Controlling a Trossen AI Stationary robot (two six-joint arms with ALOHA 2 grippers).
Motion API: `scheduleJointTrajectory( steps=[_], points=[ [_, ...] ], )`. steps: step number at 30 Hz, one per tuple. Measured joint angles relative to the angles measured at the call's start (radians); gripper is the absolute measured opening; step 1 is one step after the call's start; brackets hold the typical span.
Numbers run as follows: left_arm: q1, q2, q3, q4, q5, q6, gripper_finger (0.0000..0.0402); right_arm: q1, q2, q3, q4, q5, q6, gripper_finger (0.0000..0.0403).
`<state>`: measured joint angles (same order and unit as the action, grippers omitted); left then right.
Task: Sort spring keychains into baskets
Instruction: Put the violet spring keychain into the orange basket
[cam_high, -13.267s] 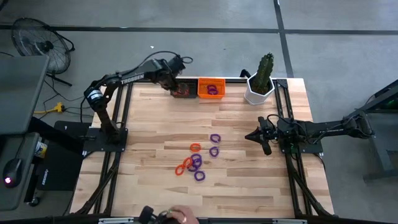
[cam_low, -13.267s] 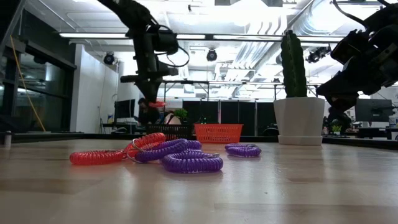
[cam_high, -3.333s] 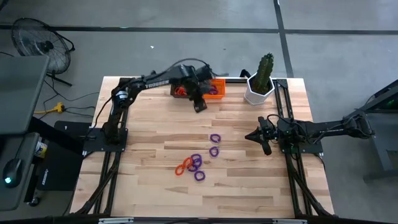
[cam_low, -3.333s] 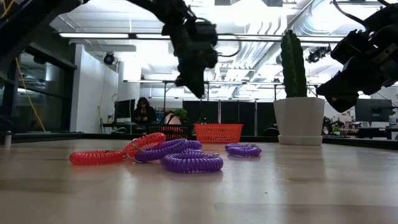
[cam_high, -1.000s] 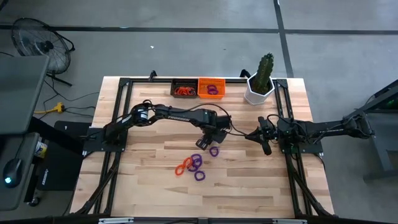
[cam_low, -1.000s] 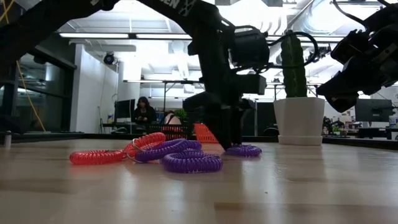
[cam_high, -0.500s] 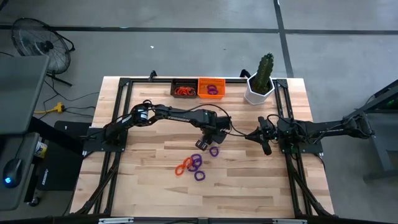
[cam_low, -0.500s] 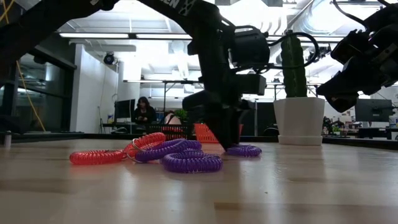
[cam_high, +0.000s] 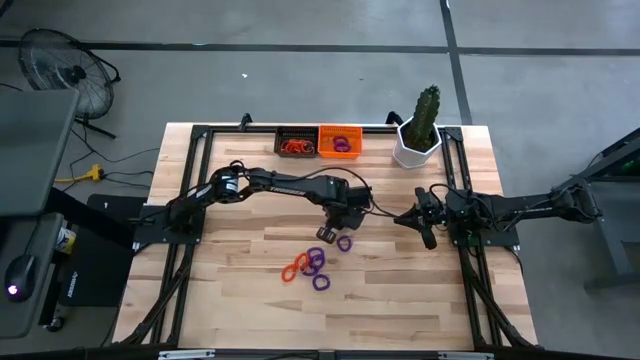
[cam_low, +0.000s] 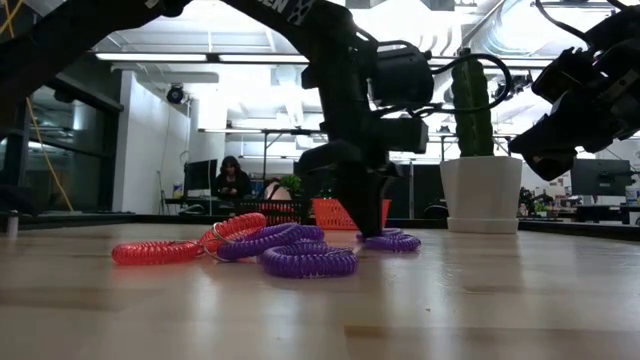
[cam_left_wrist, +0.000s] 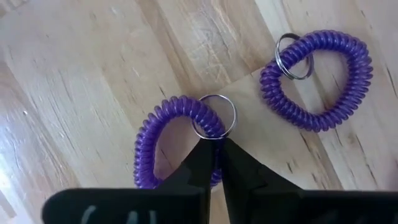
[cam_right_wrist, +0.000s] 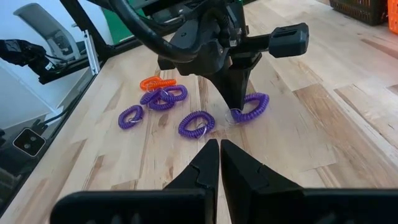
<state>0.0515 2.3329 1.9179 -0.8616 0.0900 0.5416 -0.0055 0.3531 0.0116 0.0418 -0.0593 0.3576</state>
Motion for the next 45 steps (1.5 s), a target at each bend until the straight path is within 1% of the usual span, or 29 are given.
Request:
scheduleJointTrajectory(
  steps=[5,13,20,27,33,37,41,43,45],
  points=[
    [0.015,-0.027,-0.004,-0.012,-0.025,-0.078,0.0012,0.0,0.0,0.0,0.0,0.0,0.0,0.0012],
    [0.069,-0.121,-0.003,-0.008,-0.105,-0.255,0.0011,0.0,0.0,0.0,0.0,0.0,0.0,0.0012],
    [0.142,-0.166,0.007,-0.004,-0.107,-0.375,0.0011,0.0,0.0,0.0,0.0,0.0,0.0,0.0012],
    [0.23,-0.167,0.142,-0.065,-0.076,-0.475,0.001,0.0,0.0,0.0,0.0,0.0,0.0,0.0012],
    [0.32,-0.166,0.222,-0.066,-0.073,-0.615,0.001,0.0,0.0,0.0,0.0,0.0,0.0,0.0012],
    [0.382,-0.166,0.241,-0.042,-0.067,-0.713,0.001,0.0,0.0,0.0,0.0,0.0,0.0,0.0012],
    [0.429,-0.152,0.242,0.019,0.0,-0.8,0.001,0.0,0.0,0.0,0.0,0.0,0.0,0.0012],
    [0.448,-0.147,0.241,0.021,0.041,-0.84,0.001,0.0,0.0,0.0,0.0,0.0,0.0,0.0012],
    [0.457,-0.14,0.243,0.049,0.062,-0.872,0.001,0.0,0.0,0.0,0.0,0.0,0.0,0.0012]
  ],
)
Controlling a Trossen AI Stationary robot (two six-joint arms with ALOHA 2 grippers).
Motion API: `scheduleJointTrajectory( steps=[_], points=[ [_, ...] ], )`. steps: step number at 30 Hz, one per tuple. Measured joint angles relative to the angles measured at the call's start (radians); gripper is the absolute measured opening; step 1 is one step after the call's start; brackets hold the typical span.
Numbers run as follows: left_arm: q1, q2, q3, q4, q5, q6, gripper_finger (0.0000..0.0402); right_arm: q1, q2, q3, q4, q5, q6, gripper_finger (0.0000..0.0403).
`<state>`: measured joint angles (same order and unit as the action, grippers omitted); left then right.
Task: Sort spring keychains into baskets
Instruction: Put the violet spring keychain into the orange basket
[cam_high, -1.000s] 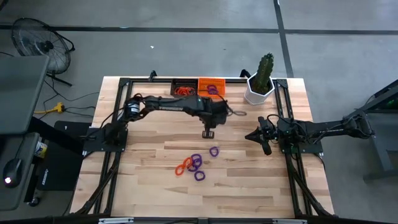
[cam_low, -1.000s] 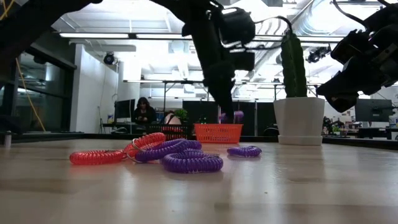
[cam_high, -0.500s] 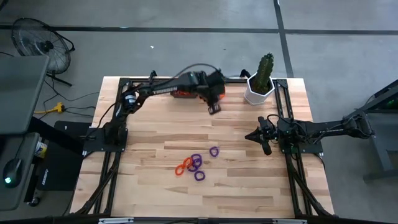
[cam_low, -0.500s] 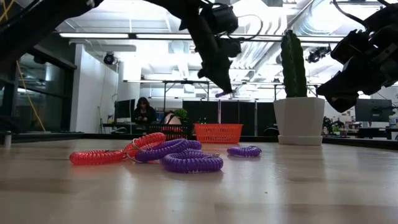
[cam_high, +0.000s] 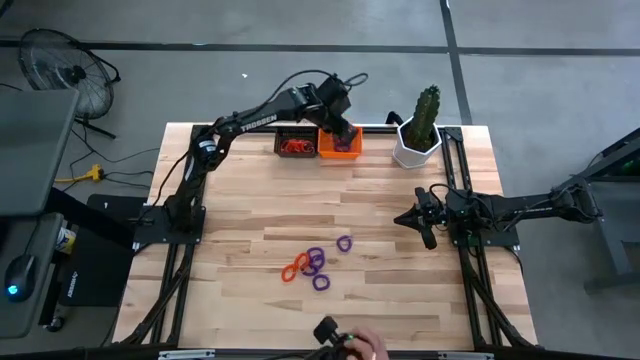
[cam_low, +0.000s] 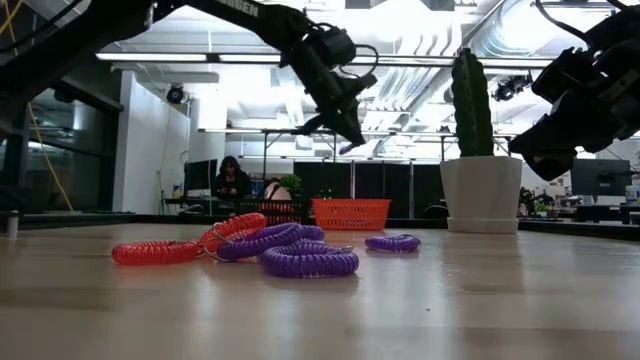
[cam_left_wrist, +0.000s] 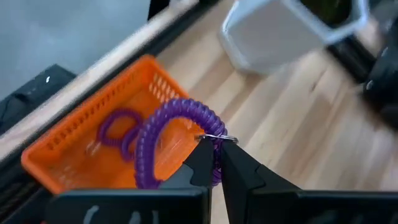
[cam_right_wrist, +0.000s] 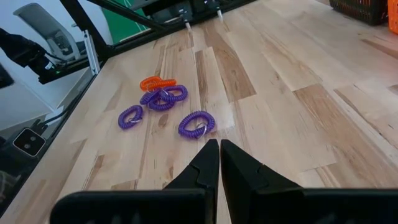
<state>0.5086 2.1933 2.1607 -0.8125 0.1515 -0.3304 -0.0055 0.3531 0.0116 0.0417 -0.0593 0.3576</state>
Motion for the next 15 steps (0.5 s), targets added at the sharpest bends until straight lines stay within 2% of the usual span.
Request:
scheduleJointTrajectory(
  steps=[4,7,10,15],
  points=[
    [0.016,0.024,-0.004,-0.013,0.001,-0.053,0.001,0.0,0.0,0.0,0.0,0.0,0.0,0.0012],
    [0.015,0.059,0.003,0.036,-0.002,-0.085,0.001,0.0,0.0,0.0,0.0,0.0,0.0,0.0012],
    [0.019,0.075,-0.006,-0.012,0.016,-0.114,0.0011,0.0,0.0,0.0,0.0,0.0,0.0,0.0012],
    [0.015,0.094,0.0,0.007,0.003,-0.15,0.0037,0.0,0.0,0.0,0.0,0.0,0.0,0.0012]
  ],
)
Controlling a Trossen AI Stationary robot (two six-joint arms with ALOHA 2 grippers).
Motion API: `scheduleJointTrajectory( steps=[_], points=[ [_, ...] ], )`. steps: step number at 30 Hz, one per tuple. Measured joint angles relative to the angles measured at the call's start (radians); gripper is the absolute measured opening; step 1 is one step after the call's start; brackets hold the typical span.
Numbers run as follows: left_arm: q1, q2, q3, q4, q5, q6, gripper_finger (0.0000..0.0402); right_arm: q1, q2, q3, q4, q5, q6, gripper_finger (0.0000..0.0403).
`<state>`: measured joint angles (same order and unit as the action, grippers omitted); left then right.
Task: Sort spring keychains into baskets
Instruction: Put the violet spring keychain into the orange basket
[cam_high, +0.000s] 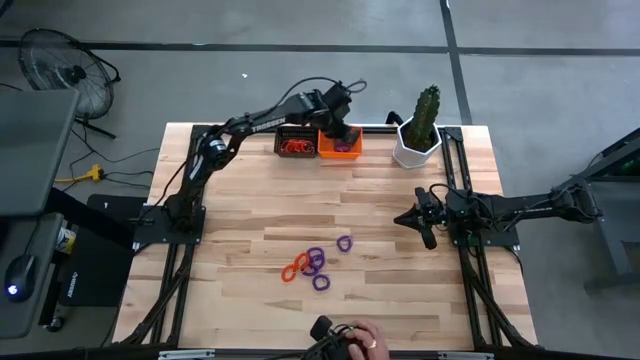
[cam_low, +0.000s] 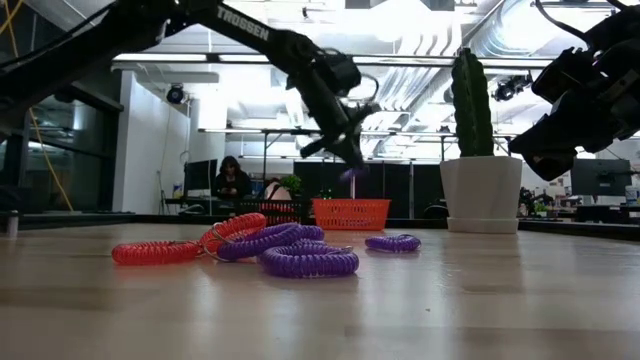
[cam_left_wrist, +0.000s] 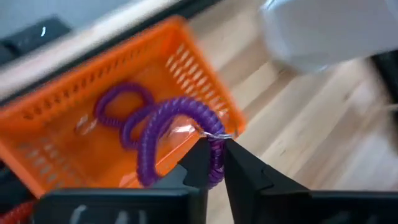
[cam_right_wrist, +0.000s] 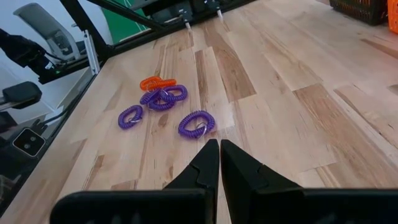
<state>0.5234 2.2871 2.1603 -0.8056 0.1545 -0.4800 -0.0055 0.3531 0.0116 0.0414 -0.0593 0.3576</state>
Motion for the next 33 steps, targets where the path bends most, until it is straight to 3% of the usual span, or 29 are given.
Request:
scheduleJointTrajectory(
  steps=[7,12,26,33],
  points=[
    [0.0,-0.001,0.0,0.008,-0.024,0.001,0.0109,0.0,0.0,0.0,0.0,0.0,0.0,0.0012],
    [0.0,0.001,-0.001,0.021,-0.025,0.002,0.0136,0.0,0.0,0.0,0.0,0.0,0.0,0.0012],
    [-0.057,-0.02,-0.002,-0.029,0.091,0.118,0.0139,0.0,0.0,0.0,0.0,0.0,0.0,0.0012],
    [-0.135,-0.09,-0.001,-0.171,0.009,0.247,0.0106,0.0,0.0,0.0,0.0,0.0,0.0,0.0012]
  ],
)
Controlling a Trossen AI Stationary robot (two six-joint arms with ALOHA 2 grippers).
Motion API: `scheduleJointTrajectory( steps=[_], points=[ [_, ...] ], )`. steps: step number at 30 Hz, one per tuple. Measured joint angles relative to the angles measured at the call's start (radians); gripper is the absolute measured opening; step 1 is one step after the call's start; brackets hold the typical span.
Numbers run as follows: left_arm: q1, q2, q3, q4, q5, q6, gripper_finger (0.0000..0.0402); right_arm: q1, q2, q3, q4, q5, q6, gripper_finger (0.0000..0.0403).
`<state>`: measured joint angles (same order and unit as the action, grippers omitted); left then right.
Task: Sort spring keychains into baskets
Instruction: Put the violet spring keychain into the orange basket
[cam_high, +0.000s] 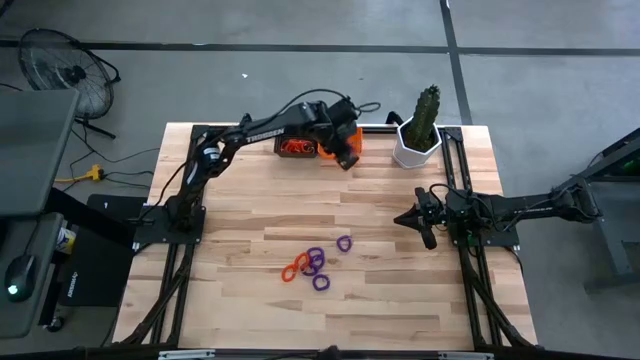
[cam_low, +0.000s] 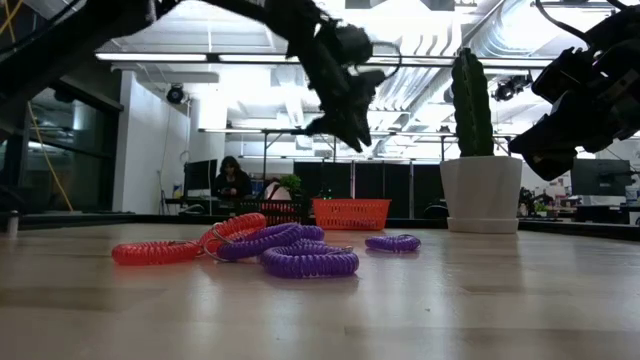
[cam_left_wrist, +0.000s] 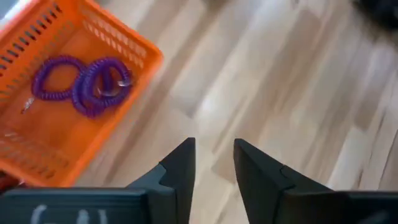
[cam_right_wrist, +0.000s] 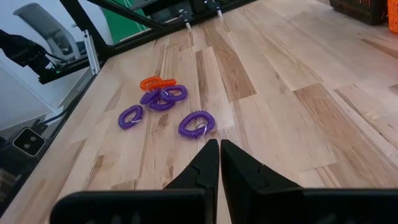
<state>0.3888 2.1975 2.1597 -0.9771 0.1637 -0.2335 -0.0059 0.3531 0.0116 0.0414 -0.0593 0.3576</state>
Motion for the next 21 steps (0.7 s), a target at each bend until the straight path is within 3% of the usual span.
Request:
scheduleJointTrajectory(
  steps=[11,21],
  points=[
    [-0.207,-0.053,0.0,-0.189,-0.033,0.097,0.0051,0.0,0.0,0.0,0.0,0.0,0.0,0.0012],
    [-0.405,-0.053,-0.001,-0.229,-0.206,-0.089,0.0048,0.0,0.0,0.0,0.0,0.0,0.0,0.0012]
  ],
)
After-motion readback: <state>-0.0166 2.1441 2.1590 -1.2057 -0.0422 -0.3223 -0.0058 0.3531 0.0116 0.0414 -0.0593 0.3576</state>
